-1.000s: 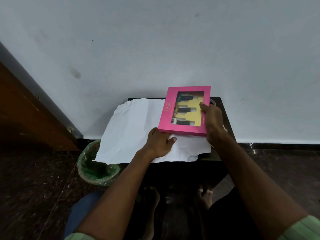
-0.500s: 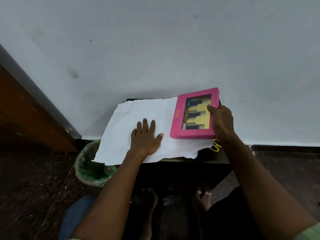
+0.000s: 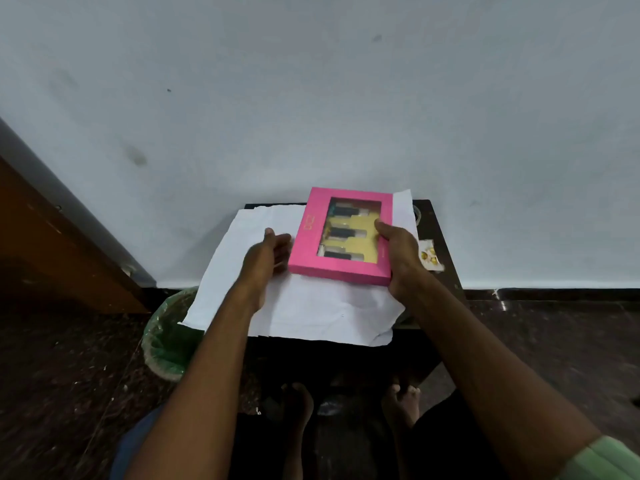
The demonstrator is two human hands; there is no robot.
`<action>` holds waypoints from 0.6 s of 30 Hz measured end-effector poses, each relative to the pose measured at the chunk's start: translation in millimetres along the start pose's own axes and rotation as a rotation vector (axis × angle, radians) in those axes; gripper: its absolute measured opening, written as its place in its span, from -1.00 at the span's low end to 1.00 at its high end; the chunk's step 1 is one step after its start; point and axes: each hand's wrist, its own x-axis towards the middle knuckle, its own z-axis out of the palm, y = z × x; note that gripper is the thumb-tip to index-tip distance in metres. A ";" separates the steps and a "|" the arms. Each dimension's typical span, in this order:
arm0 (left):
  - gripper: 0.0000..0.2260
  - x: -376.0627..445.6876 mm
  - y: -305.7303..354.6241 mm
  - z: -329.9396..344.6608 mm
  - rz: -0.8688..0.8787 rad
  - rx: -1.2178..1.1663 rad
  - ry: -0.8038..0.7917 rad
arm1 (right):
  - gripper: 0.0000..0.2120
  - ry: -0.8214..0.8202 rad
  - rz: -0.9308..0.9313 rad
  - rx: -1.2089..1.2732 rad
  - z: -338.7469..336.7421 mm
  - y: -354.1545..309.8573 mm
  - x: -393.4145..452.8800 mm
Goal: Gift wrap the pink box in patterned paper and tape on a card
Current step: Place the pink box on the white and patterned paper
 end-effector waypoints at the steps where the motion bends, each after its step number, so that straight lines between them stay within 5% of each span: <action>1: -0.66 1.4 0.3 -3.6 0.043 0.037 0.067 | -0.92 -0.013 0.013 -0.028 1.5 1.7 -0.7; 4: -0.75 6.5 -5.0 -8.4 0.204 0.451 0.129 | -0.91 -0.039 0.026 -0.150 8.1 9.7 -0.1; 10: -0.53 -7.3 -5.8 3.5 0.249 1.039 -0.019 | -0.86 -0.059 -0.002 -0.306 12.2 8.5 7.7; 18: -0.33 -5.0 -7.7 12.1 0.152 1.113 -0.077 | -0.90 -0.018 0.022 -0.240 11.2 -12.2 17.6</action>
